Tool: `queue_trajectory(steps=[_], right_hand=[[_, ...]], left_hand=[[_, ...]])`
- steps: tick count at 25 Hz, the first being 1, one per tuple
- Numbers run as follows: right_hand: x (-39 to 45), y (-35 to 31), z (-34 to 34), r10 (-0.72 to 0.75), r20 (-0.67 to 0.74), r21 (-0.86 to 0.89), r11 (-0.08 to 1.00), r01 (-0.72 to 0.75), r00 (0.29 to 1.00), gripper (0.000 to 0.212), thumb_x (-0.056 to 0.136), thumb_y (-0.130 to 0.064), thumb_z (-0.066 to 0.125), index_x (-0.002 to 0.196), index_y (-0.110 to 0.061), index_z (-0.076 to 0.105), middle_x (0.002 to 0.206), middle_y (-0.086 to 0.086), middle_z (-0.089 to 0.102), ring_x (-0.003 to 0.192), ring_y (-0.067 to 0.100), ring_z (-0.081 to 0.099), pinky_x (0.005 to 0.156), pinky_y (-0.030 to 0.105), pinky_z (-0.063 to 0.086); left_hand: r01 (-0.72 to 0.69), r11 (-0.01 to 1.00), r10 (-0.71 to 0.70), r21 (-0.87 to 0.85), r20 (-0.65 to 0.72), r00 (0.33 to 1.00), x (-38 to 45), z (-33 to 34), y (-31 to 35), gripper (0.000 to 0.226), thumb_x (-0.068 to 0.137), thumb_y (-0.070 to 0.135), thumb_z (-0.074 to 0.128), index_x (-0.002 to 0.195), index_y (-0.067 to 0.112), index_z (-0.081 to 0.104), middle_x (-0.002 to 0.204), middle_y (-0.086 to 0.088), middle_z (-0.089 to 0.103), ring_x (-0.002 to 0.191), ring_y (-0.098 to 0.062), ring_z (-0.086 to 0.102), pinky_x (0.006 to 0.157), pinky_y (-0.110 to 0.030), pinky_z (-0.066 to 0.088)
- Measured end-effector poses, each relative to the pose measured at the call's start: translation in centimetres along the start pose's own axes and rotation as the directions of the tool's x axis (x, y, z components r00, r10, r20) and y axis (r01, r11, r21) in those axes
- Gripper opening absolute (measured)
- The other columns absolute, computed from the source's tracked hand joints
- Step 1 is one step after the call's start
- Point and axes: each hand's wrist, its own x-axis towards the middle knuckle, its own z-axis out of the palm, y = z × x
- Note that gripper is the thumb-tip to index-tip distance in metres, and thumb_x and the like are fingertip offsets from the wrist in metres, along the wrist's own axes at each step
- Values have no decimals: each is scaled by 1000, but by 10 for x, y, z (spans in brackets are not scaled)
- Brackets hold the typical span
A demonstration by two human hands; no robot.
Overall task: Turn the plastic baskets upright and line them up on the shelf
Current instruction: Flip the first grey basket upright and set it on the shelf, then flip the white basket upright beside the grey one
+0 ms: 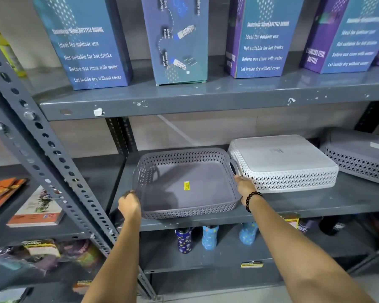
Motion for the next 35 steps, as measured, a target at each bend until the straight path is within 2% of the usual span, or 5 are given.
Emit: queue_trajectory(steps=[7,12,17,27,35], right_hand=[[-17,-21,-7,-226,-114,-69,973,220,967,38,96,-20,46,105,13,60,106,28,64,86,20,51,91,39,48],[-19,-49,-51,-281,-172,110,947,302,944,12,91,-16,54,86,-14,65,78,-1,58,88,19,49,85,31,42],[2,-69,-155,-291,-340,67,941,332,894,22,93,-15,52,105,-4,67,106,11,64,101,22,55,93,25,40],[116,-73,-288,-163,-214,-509,860,33,963,52,99,-32,35,132,7,45,138,26,50,126,37,50,103,39,42],[132,-79,-288,-54,-121,-314,949,14,991,69,86,-55,46,136,-7,46,147,16,42,134,32,42,111,39,36]], left_hand=[[-442,874,457,202,-32,889,-43,28,31,37,101,15,34,117,-6,60,116,-29,64,110,-41,59,98,-45,43],[-549,822,514,151,217,830,-88,117,33,37,102,16,34,110,-9,60,101,-34,65,97,-44,60,70,-36,36],[-602,790,500,117,447,742,-150,233,21,40,101,21,36,114,-7,61,114,-36,63,107,-45,57,89,-45,44],[-357,770,230,529,292,928,-161,353,6,71,97,51,24,138,-5,41,143,-28,43,132,-41,41,110,-48,32],[-242,878,227,412,86,970,-174,353,-1,72,95,53,29,131,-7,44,136,-29,49,125,-43,48,105,-51,38]])
